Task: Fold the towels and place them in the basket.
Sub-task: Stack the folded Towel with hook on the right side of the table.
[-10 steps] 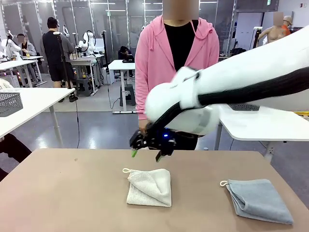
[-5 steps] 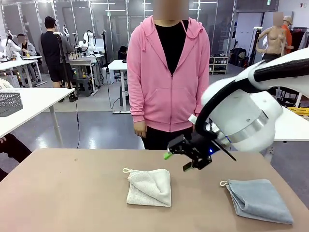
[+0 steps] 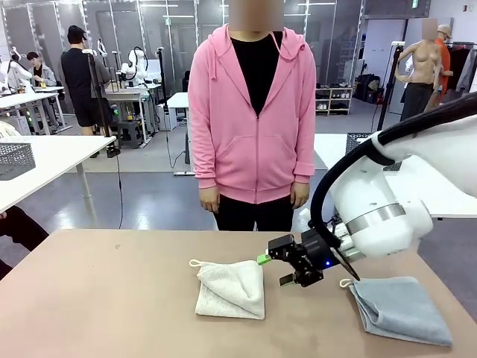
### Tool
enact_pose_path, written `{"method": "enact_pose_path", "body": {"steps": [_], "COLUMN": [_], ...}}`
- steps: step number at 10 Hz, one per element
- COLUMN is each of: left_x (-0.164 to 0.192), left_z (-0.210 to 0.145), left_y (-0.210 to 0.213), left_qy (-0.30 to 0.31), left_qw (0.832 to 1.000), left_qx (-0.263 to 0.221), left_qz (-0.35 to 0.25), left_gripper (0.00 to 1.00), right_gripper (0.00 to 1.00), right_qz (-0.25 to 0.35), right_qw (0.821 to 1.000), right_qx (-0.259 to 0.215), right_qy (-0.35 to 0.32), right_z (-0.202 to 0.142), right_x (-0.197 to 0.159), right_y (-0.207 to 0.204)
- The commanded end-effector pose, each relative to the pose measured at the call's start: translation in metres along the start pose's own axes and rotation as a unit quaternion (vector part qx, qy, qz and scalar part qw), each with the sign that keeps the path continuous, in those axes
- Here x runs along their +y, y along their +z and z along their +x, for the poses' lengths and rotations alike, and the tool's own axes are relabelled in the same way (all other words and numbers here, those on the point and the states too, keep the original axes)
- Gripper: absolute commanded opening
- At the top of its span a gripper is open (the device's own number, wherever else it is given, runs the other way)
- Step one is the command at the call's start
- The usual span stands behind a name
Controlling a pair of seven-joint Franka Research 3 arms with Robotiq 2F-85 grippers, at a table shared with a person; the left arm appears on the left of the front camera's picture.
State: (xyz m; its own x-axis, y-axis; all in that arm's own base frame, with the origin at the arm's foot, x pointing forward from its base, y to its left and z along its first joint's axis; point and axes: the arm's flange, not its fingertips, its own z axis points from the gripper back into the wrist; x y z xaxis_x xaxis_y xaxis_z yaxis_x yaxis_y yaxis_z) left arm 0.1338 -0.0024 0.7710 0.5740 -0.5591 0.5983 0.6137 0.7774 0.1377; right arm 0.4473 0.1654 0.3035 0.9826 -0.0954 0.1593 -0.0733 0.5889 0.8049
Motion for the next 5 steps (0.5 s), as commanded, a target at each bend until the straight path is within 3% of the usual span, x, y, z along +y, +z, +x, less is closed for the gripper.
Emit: {"method": "enact_pose_path", "body": {"steps": [1, 5], "left_x": [-0.002, -0.002], "left_z": [0.000, 0.000], "left_y": [0.002, 0.002], "left_qy": [-0.005, -0.005], "left_qw": [1.000, 1.000], "left_qx": [-0.003, -0.003], "left_qz": [-0.001, -0.001], "left_gripper": [1.00, 1.00], "right_gripper": [1.00, 1.00], "right_qz": [0.014, 0.010], "right_qw": [1.000, 1.000], "right_qx": [0.000, 0.014], "right_qy": [-0.001, -0.023], "right_z": [0.013, 0.026], "right_x": [-0.013, -0.025], "right_y": [-0.020, -0.042]}}
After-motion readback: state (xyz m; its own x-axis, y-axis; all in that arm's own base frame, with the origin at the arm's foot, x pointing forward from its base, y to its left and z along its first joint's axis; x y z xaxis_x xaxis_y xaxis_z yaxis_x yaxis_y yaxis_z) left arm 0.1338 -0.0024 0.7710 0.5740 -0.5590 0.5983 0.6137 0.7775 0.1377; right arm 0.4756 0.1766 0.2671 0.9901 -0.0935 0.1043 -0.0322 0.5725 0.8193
